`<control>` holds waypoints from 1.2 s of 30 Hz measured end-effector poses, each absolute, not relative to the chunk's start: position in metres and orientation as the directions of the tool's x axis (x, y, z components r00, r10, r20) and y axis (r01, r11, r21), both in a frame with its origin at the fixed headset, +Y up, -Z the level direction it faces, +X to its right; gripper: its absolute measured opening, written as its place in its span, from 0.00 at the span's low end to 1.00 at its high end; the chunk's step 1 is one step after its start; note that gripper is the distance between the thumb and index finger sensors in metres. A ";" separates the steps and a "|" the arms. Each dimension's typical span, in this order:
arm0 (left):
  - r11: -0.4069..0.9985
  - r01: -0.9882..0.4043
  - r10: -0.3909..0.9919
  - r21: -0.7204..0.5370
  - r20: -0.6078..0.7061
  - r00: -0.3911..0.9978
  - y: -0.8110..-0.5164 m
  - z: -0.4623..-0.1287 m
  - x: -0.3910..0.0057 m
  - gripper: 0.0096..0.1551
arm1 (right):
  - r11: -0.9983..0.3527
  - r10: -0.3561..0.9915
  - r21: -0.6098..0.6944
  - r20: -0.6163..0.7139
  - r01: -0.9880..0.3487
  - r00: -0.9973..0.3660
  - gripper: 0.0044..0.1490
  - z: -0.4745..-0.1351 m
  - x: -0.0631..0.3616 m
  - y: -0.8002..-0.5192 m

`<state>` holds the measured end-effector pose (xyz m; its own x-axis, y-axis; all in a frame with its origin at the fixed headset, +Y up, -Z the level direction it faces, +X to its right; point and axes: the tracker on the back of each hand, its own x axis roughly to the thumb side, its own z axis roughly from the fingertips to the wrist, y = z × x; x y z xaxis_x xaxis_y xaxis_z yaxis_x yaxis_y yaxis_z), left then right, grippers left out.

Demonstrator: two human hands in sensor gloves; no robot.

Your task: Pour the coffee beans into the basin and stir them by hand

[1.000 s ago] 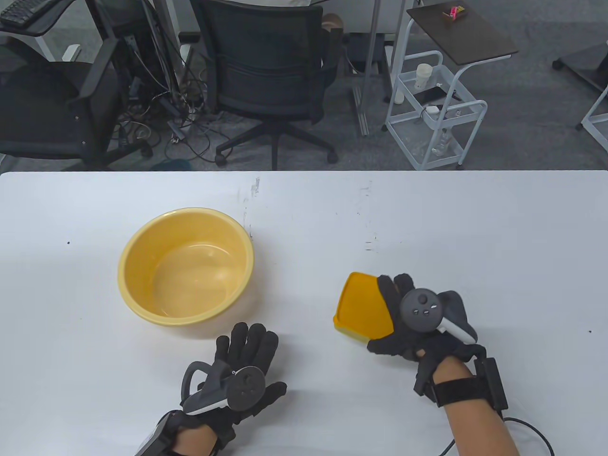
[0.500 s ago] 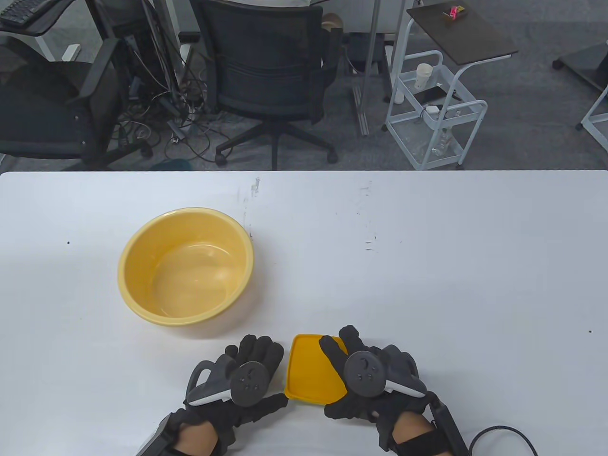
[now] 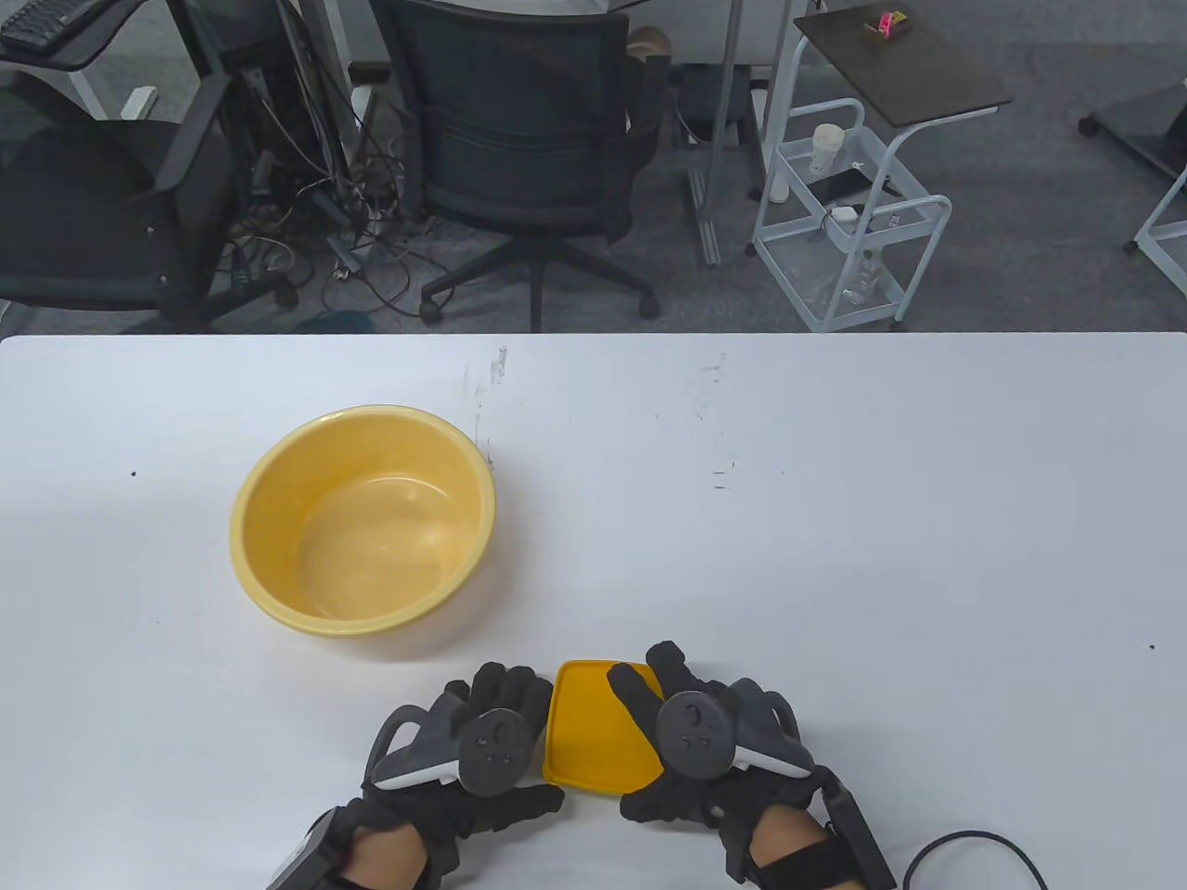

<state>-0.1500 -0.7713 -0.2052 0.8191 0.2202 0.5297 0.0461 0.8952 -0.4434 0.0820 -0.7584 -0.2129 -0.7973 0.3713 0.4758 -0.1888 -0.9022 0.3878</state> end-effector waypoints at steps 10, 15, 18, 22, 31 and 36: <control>0.889 0.052 0.221 -0.455 0.526 0.821 -0.772 -0.205 -0.150 0.63 | -0.844 0.487 0.447 0.403 -0.298 -0.775 0.66 -0.204 0.083 -0.737; 0.877 0.045 0.232 -0.478 0.505 0.831 -0.777 -0.209 -0.149 0.65 | -0.923 0.372 0.287 0.498 -0.256 -0.784 0.62 -0.193 0.040 -0.722; 0.849 0.009 0.301 -0.528 0.498 0.814 -0.779 -0.210 -0.150 0.67 | -0.960 0.252 0.246 0.545 -0.135 -0.799 0.61 -0.194 0.015 -0.736; 0.824 -0.051 0.368 -0.564 0.466 0.805 -0.780 -0.209 -0.153 0.68 | -0.949 0.262 0.293 0.537 -0.114 -0.802 0.61 -0.200 0.006 -0.755; 0.799 0.032 0.337 -0.601 0.490 0.804 -0.789 -0.210 -0.145 0.69 | -0.950 0.256 0.293 0.535 -0.108 -0.805 0.64 -0.198 0.004 -0.764; 0.786 0.004 0.368 -0.618 0.473 0.800 -0.789 -0.212 -0.147 0.68 | -0.959 0.236 0.262 0.535 -0.107 -0.811 0.62 -0.197 0.002 -0.764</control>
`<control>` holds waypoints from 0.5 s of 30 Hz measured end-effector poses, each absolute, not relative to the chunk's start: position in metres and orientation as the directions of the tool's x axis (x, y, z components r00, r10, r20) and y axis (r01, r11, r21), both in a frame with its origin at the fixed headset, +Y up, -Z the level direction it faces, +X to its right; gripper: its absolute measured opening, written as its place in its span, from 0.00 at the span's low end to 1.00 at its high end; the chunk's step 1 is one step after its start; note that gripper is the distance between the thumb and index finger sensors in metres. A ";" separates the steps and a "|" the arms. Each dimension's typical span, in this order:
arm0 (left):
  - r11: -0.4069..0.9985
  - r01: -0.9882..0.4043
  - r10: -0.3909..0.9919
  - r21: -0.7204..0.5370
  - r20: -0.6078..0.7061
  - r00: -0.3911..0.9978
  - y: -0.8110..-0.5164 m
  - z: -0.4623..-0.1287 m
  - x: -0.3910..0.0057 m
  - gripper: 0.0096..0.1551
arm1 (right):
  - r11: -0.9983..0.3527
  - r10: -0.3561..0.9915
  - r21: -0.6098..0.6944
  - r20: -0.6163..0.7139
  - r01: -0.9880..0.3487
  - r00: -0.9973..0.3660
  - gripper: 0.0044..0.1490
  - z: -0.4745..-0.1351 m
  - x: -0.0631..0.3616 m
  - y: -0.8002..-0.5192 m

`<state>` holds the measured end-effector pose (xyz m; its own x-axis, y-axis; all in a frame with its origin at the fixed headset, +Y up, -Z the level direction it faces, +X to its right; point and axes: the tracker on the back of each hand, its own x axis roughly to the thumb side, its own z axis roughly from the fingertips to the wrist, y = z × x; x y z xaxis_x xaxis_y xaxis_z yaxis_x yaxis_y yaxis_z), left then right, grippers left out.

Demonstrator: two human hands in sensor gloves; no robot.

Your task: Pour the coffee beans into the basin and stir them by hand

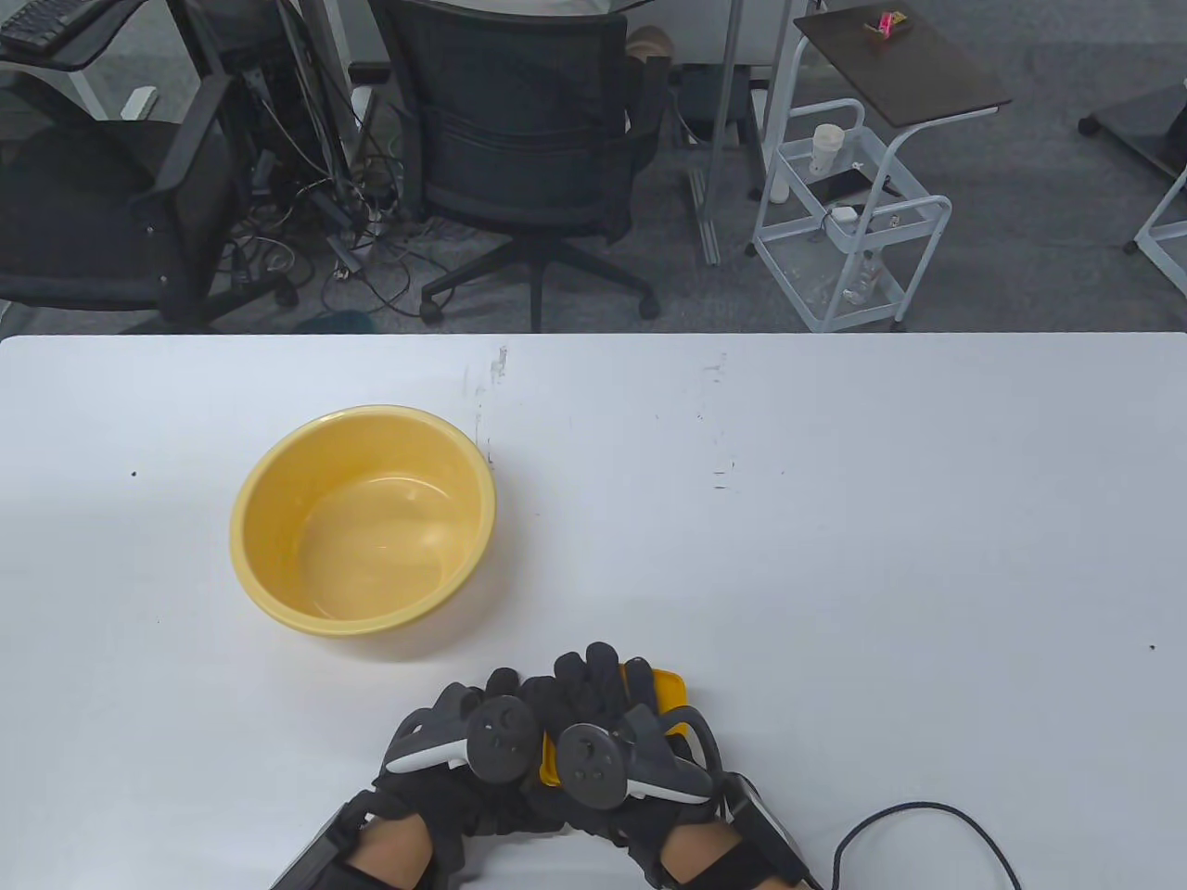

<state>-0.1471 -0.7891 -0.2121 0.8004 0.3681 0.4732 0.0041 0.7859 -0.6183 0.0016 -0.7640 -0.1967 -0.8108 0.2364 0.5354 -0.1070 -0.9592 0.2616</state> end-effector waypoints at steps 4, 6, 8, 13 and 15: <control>0.788 -0.013 0.374 -0.616 0.461 0.804 -0.788 -0.214 -0.150 0.67 | -0.978 0.186 0.183 0.572 -0.097 -0.799 0.59 -0.194 0.001 -0.763; 0.784 -0.021 0.383 -0.620 0.457 0.803 -0.788 -0.214 -0.150 0.67 | -0.974 0.208 0.195 0.577 -0.114 -0.790 0.58 -0.194 0.000 -0.763; 0.783 -0.023 0.385 -0.621 0.455 0.803 -0.788 -0.214 -0.151 0.67 | -0.977 0.198 0.181 0.588 -0.111 -0.784 0.58 -0.193 -0.001 -0.763; 0.782 -0.025 0.388 -0.623 0.454 0.802 -0.788 -0.215 -0.151 0.66 | -0.974 0.219 0.187 0.602 -0.131 -0.768 0.57 -0.192 -0.003 -0.763; 0.781 -0.026 0.389 -0.624 0.453 0.802 -0.788 -0.215 -0.151 0.66 | -0.975 0.215 0.183 0.606 -0.129 -0.766 0.57 -0.191 -0.003 -0.763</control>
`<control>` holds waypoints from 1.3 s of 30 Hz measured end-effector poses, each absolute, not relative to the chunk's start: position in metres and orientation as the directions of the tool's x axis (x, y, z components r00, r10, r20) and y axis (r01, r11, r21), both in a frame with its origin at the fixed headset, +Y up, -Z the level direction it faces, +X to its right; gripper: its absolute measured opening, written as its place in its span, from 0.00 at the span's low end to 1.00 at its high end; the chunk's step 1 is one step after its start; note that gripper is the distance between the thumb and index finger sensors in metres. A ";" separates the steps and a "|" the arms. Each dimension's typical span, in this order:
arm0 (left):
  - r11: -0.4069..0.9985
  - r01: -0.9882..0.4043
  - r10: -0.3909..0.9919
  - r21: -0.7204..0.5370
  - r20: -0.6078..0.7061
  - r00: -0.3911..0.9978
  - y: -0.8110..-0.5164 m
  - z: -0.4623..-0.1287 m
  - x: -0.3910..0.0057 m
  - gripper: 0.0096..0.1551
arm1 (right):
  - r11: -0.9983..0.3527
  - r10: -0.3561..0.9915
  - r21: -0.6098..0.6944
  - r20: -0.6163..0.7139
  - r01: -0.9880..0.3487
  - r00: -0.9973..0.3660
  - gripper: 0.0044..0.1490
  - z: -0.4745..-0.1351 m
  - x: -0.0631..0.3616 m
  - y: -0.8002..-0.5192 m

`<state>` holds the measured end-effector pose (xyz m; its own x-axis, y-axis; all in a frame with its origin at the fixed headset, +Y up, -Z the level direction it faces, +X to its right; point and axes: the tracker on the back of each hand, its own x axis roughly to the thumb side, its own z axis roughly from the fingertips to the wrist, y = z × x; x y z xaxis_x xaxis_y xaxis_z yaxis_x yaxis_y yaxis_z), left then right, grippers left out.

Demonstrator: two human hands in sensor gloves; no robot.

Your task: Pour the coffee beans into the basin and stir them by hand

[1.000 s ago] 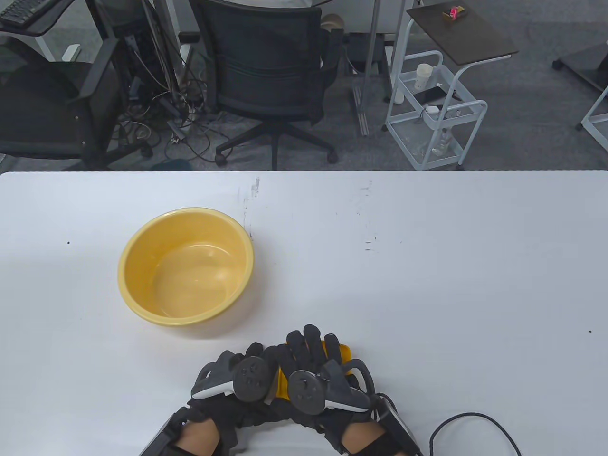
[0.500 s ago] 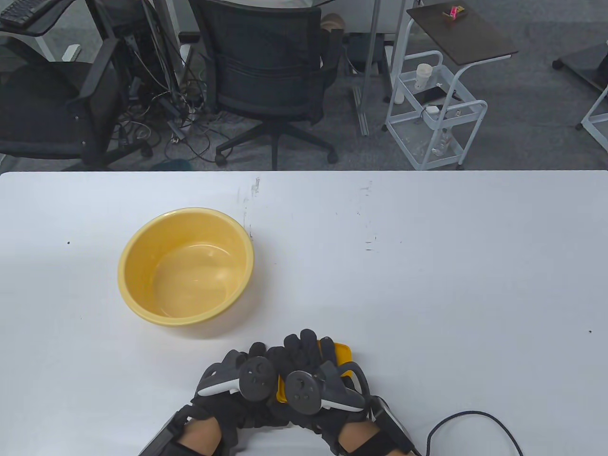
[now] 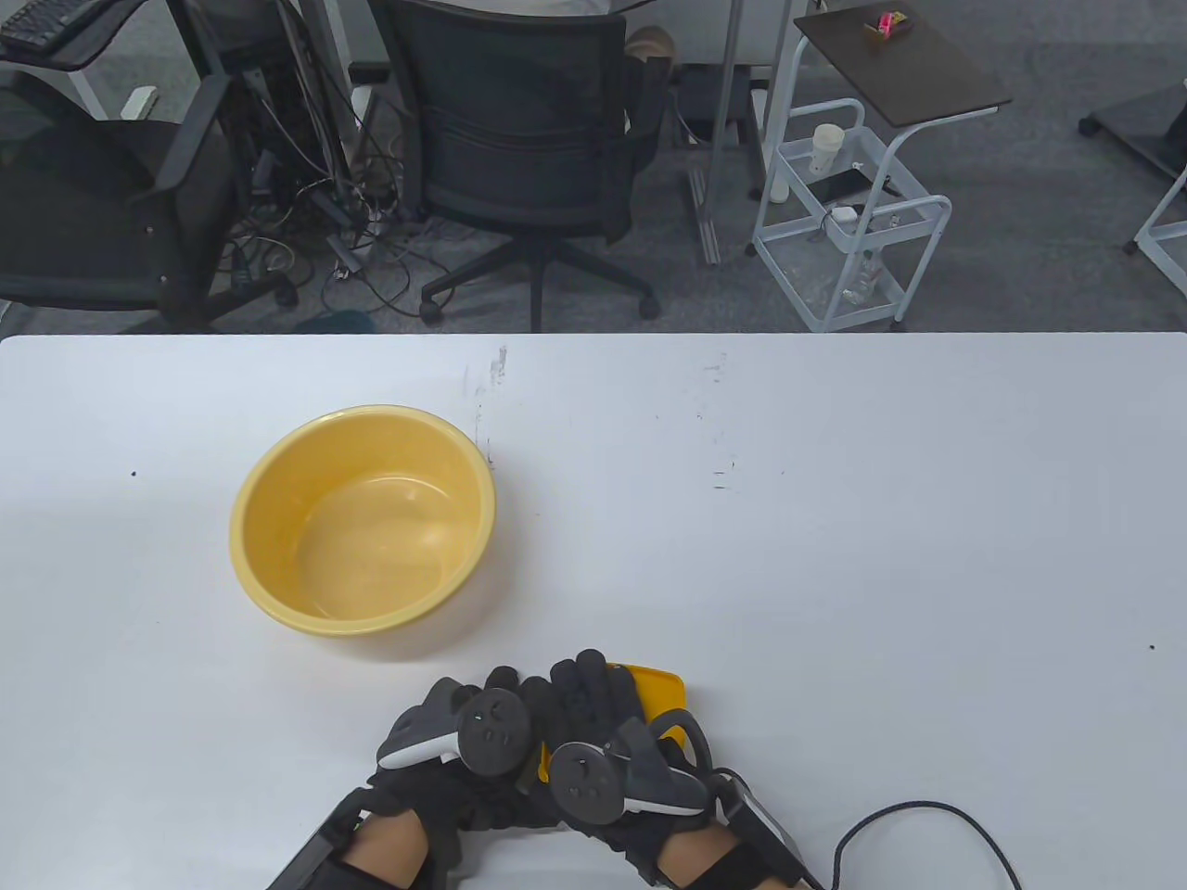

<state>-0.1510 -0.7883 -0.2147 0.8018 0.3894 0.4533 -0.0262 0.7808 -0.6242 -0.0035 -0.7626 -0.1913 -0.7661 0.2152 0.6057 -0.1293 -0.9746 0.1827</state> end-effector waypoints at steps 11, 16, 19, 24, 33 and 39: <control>0.778 -0.025 0.389 -0.627 0.451 0.803 -0.789 -0.215 -0.151 0.65 | -0.982 0.176 0.167 0.633 -0.089 -0.754 0.54 -0.187 -0.007 -0.764; 0.777 -0.024 0.389 -0.629 0.451 0.803 -0.789 -0.215 -0.151 0.65 | -0.983 0.169 0.160 0.642 -0.085 -0.748 0.52 -0.186 -0.007 -0.764; 0.776 -0.026 0.391 -0.630 0.449 0.803 -0.788 -0.216 -0.152 0.65 | -0.980 0.196 0.105 0.640 -0.168 -0.743 0.50 -0.185 -0.003 -0.759; 0.731 -0.116 0.493 -0.672 0.403 0.771 -0.788 -0.219 -0.157 0.64 | -0.911 0.407 0.215 0.610 -0.352 -0.680 0.49 -0.190 0.004 -0.759; 0.653 -0.144 0.584 -0.744 0.374 0.721 -0.790 -0.219 -0.158 0.60 | -0.868 0.490 0.264 0.587 -0.420 -0.645 0.48 -0.192 0.009 -0.758; 0.600 -0.187 0.655 -0.778 0.343 0.674 -0.790 -0.218 -0.161 0.55 | -0.839 0.535 0.271 0.569 -0.472 -0.625 0.47 -0.194 0.012 -0.757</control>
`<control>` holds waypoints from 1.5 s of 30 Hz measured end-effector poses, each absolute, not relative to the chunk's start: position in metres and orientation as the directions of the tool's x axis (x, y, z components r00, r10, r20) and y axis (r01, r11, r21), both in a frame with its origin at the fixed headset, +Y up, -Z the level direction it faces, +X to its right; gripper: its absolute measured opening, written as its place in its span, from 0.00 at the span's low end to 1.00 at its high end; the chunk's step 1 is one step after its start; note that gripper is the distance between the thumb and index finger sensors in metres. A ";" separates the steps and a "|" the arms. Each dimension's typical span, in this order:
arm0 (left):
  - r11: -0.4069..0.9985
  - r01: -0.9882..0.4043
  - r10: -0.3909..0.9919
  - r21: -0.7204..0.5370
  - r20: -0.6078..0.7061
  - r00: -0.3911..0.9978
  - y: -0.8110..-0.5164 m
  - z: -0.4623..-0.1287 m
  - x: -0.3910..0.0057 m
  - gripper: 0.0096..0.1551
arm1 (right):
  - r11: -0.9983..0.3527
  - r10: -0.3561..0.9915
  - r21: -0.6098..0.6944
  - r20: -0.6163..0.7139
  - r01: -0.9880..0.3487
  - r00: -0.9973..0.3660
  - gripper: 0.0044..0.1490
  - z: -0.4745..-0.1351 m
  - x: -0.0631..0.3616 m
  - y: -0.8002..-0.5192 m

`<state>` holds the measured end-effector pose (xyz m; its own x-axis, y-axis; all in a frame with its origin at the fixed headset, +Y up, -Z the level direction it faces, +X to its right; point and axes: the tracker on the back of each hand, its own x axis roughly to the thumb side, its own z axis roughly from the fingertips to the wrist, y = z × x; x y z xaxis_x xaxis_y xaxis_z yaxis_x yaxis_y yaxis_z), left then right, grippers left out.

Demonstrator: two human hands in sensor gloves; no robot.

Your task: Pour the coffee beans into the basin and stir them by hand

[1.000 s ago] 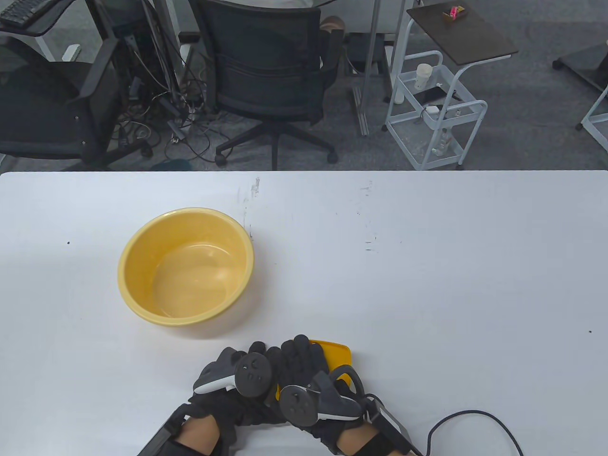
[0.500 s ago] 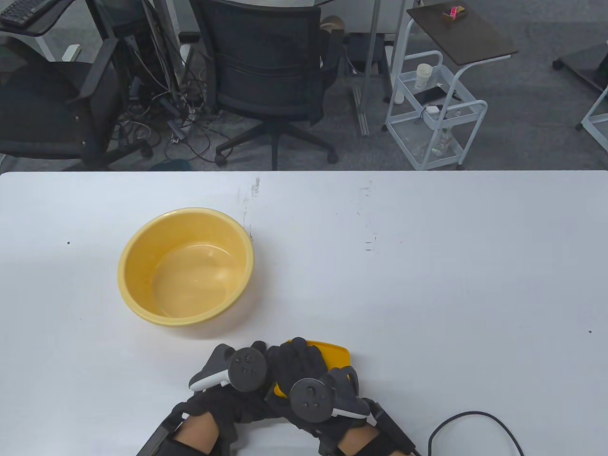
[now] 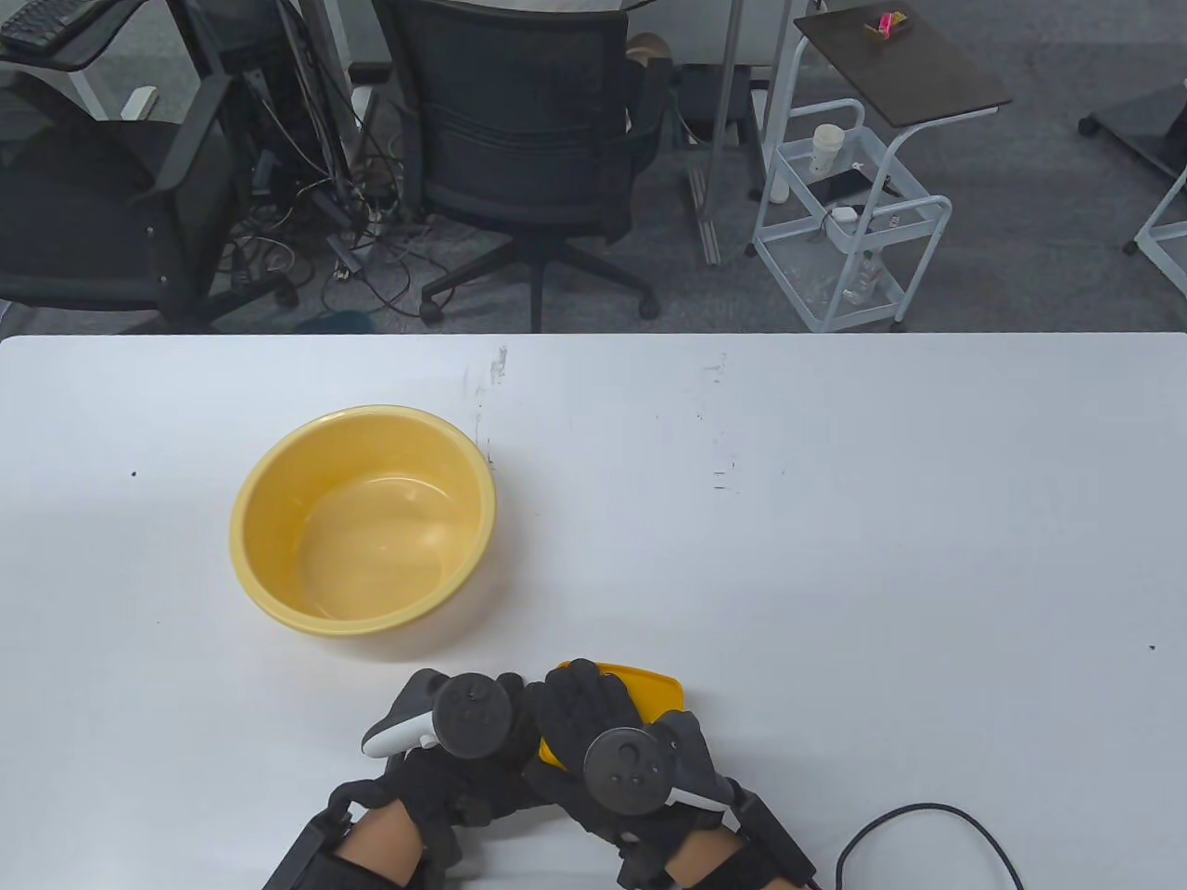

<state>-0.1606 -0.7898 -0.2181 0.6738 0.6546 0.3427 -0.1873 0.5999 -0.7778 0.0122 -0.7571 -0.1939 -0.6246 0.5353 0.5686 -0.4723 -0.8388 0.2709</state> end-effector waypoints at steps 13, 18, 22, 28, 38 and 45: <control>0.537 -0.325 0.707 -0.779 0.205 0.677 -0.784 -0.207 -0.157 0.45 | -0.823 0.554 0.261 0.568 -0.504 -0.609 0.45 -0.195 0.013 -0.757; 0.544 -0.311 0.694 -0.779 0.210 0.689 -0.784 -0.207 -0.158 0.45 | -0.794 0.568 0.197 0.577 -0.575 -0.587 0.46 -0.195 0.025 -0.739; 0.552 -0.303 0.683 -0.777 0.212 0.699 -0.783 -0.206 -0.155 0.44 | -0.740 0.609 0.135 0.549 -0.659 -0.572 0.46 -0.194 0.046 -0.720; 0.554 -0.322 0.685 -0.768 0.201 0.700 -0.781 -0.206 -0.157 0.46 | -0.578 0.708 -0.230 0.336 -0.783 -0.622 0.44 -0.206 0.142 -0.683; 0.673 -0.299 0.543 -0.677 0.177 0.821 -0.782 -0.206 -0.146 0.50 | -0.403 0.890 -0.294 -0.349 -0.867 -0.295 0.48 -0.228 0.264 -0.745; 0.659 -0.372 0.554 -0.653 0.088 0.828 -0.779 -0.208 -0.145 0.42 | -0.215 0.913 -0.268 -0.396 -0.939 -0.096 0.53 -0.232 0.275 -0.771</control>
